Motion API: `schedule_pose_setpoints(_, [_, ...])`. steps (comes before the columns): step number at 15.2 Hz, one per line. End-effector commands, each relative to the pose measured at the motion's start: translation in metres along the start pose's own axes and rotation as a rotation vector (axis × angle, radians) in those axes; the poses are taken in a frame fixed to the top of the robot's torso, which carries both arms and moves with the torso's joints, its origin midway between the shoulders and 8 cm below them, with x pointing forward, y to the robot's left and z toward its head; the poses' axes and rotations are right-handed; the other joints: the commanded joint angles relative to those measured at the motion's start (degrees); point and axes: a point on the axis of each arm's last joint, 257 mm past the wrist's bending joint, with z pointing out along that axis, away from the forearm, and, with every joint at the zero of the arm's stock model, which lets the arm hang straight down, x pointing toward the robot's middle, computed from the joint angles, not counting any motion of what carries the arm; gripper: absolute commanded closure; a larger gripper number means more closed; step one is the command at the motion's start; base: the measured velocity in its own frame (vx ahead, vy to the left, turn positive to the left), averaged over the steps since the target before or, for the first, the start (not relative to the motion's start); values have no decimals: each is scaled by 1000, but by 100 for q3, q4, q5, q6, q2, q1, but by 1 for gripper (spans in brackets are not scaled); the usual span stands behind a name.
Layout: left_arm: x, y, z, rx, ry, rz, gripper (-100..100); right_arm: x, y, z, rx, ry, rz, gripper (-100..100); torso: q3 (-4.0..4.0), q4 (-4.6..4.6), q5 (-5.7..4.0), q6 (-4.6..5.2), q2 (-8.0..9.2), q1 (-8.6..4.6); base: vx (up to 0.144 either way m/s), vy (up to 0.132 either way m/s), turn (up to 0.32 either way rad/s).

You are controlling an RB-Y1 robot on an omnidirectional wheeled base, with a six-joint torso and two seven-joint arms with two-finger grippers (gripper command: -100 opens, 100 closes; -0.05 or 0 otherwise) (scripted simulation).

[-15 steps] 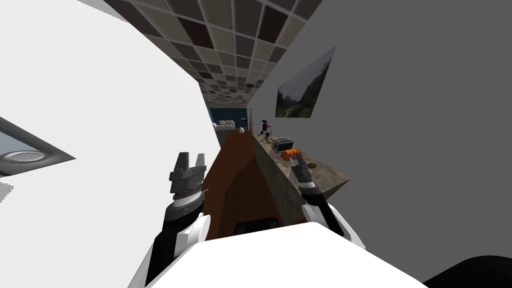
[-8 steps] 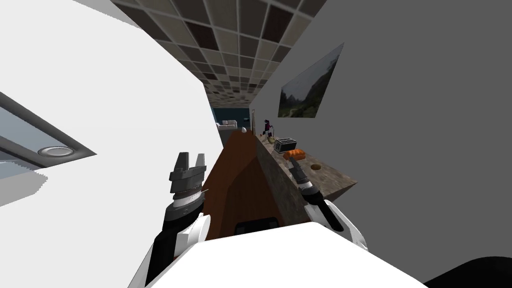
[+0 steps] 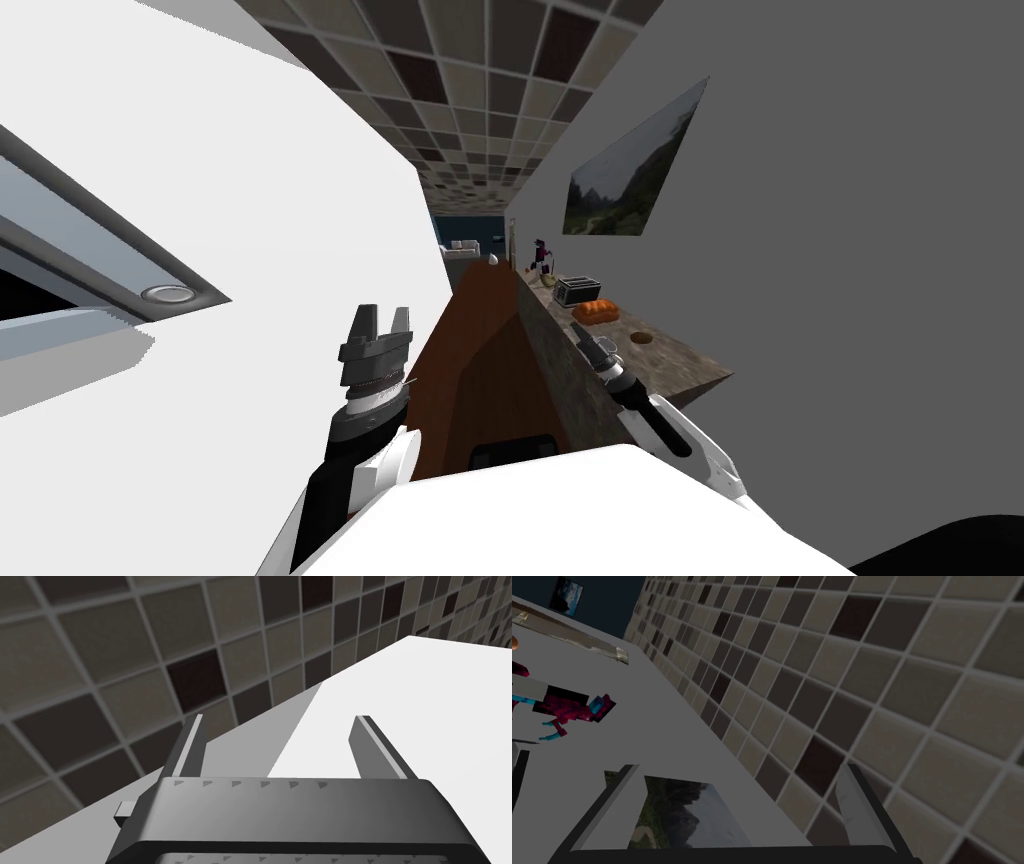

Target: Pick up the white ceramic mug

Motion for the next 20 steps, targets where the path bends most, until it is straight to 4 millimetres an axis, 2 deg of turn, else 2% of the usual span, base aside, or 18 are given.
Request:
schedule_pose_setpoints(1, [0, 0, 0, 0, 0, 0, 0, 6, -10, -3, 9, 58, -34, -100, 0, 0, 0, 0, 0, 0, -6, 13, 116])
schedule_pose_setpoints(2, [0, 0, 0, 0, 0, 0, 0, 6, -11, -4, 10, 67, -41, -100, 0, 0, 0, 1, 0, 0, -3, 9, 39])
schedule_pose_setpoints(3, [0, 0, 0, 0, 0, 0, 0, 15, -21, -7, 16, 116, -67, -100, 0, 0, 0, 3, 0, -1, -2, 15, 117])
schedule_pose_setpoints(5, [0, 0, 0, 0, 0, 0, 0, 14, -24, -10, 24, 146, -88, -100, -1, 0, 1, 1, -1, 0, -3, 12, 82])
schedule_pose_setpoints(6, [0, 0, 0, 0, 0, 0, 0, 22, -35, -15, 31, 193, -113, -100, 0, 0, 1, 3, -1, -1, -5, 14, 109])
schedule_pose_setpoints(8, [0, 0, 0, 0, 0, 0, 0, 19, -39, -18, 40, 226, -138, -100, 0, 0, 1, 1, 0, 0, -5, 12, 92])
schedule_pose_setpoints(9, [0, 0, 0, 0, 0, 0, 0, 27, -50, -24, 46, 274, -163, -100, 0, 0, 1, 2, 0, 0, -5, 14, 135])
schedule_pose_setpoints(11, [0, 0, 0, 0, 0, 0, 0, 23, -55, -28, 57, 307, -189, -100, -1, 0, 1, 0, -1, 1, -3, 11, 94])
schedule_pose_setpoints(12, [0, 0, 0, 0, 0, 0, 0, 30, -66, -35, 64, 356, -214, -100, 0, 0, 1, 3, -1, -1, -2, 15, 124])
schedule_pose_setpoints(14, [0, 0, 0, 0, 0, 0, 0, 24, -71, -39, 77, 390, -242, -100, -1, 0, 1, 1, -2, 1, -3, 12, 93])
schedule_pose_setpoints(15, [0, 0, 0, 0, 0, 0, 0, 30, -83, -48, 87, 439, -267, -100, -1, 0, 1, 3, -1, -1, -4, 13, 148])
schedule_pose_setpoints(17, [0, 0, 0, 0, 0, 0, 0, 23, -88, -52, 98, 472, -296, -100, -1, 0, 1, 1, -1, 0, -4, 9, 97])
schedule_pose_setpoints(18, [0, 0, 0, 0, 0, 0, 0, 27, -98, -61, 103, 525, -323, -100, 0, 0, 1, 3, -1, -1, -4, 12, 108])
schedule_pose_setpoints(20, [0, 0, 0, 0, 0, 0, 0, 18, -105, -67, 122, 555, -351, -100, 0, 0, 1, 1, 0, 1, -4, 13, 109])
